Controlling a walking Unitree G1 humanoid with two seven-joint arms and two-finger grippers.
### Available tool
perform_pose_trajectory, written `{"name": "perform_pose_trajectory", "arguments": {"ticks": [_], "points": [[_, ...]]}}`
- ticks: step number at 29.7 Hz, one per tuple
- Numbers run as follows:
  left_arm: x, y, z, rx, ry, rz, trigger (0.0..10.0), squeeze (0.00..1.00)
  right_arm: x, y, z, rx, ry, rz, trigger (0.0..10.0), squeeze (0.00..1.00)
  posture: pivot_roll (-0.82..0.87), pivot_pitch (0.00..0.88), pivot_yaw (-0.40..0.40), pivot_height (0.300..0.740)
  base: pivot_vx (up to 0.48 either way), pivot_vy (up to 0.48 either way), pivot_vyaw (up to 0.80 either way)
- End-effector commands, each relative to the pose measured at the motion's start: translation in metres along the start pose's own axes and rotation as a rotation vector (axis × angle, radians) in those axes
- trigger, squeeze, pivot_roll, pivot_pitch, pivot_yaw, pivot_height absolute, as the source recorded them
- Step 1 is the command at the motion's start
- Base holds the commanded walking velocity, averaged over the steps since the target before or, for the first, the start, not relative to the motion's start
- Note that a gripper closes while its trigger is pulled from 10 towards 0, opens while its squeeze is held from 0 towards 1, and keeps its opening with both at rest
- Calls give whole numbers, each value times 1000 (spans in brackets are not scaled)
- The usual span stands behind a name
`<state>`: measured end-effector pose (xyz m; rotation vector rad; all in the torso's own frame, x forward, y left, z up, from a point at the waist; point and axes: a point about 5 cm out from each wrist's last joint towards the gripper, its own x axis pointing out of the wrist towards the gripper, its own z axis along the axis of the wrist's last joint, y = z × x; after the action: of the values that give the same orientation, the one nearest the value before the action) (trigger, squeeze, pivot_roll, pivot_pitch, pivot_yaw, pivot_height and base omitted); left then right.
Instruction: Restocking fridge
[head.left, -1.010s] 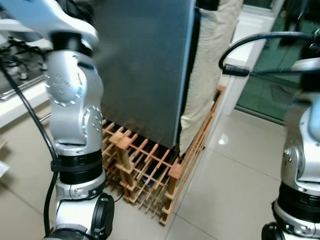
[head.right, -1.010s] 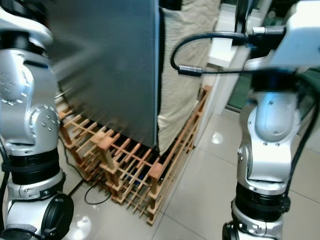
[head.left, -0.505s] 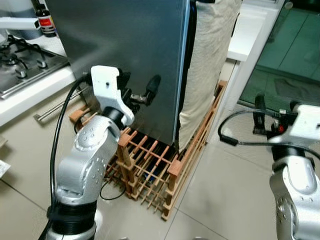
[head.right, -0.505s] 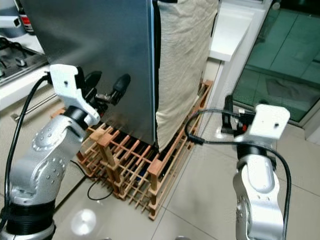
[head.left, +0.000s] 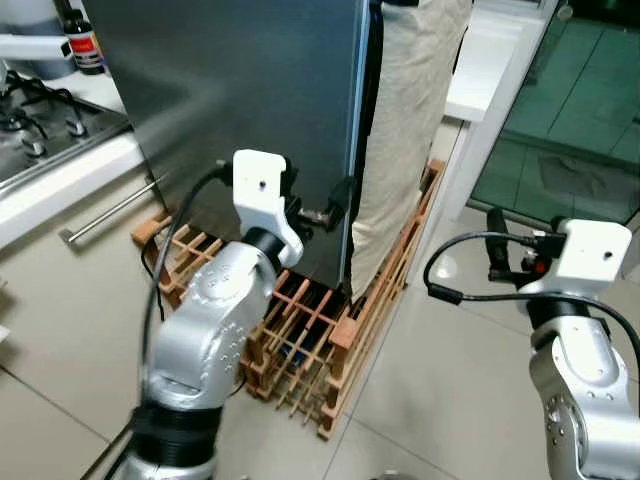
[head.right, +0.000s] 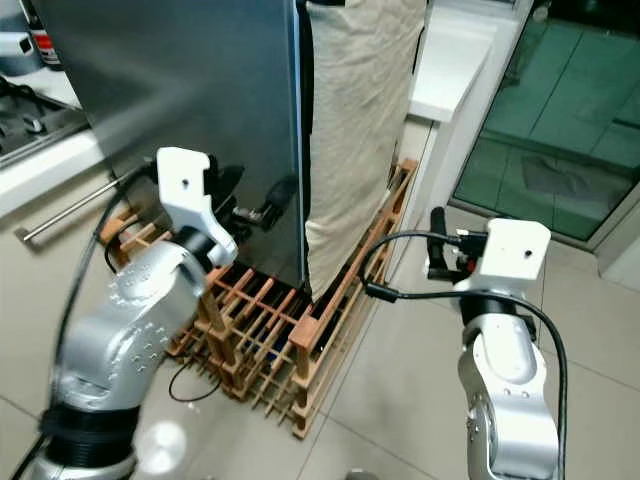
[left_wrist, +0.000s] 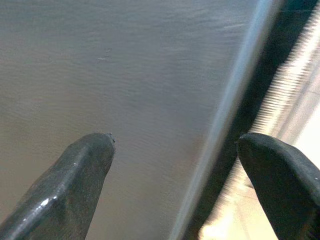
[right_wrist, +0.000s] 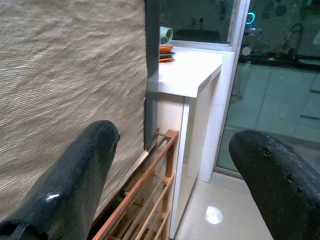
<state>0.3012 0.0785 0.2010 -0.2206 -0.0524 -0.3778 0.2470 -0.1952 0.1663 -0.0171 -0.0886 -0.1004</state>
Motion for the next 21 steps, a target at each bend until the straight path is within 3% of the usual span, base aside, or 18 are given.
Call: {"name": "perform_pose_trajectory", "arguments": {"ticks": [1, 9, 17, 20, 21], "points": [[6, 6, 9, 10, -51, 58, 10000, 0, 1, 2, -3, 5, 23, 10, 10000, 0, -193, 0, -17, 740, 0, 0, 0], [10, -1, 16, -38, -88, 28, 10000, 0, 3, 2, 0, -4, 15, 18, 10000, 0, -217, 0, -15, 740, 0, 0, 0], [-7, -4, 5, -4, -26, -107, 10000, 0, 7, 2, -3, -7, 18, 19, 10000, 0, -195, 0, -16, 740, 0, 0, 0], [-7, -12, 1, -19, -13, -163, 10000, 0, 10, 2, -4, -9, 18, 20, 10000, 0, -184, 0, -18, 740, 0, 0, 0], [-5, -21, -1, -21, -8, -204, 10000, 0, 14, 2, -4, -12, 14, 22, 10000, 0, -180, 0, -20, 740, 0, 0, 0]]}}
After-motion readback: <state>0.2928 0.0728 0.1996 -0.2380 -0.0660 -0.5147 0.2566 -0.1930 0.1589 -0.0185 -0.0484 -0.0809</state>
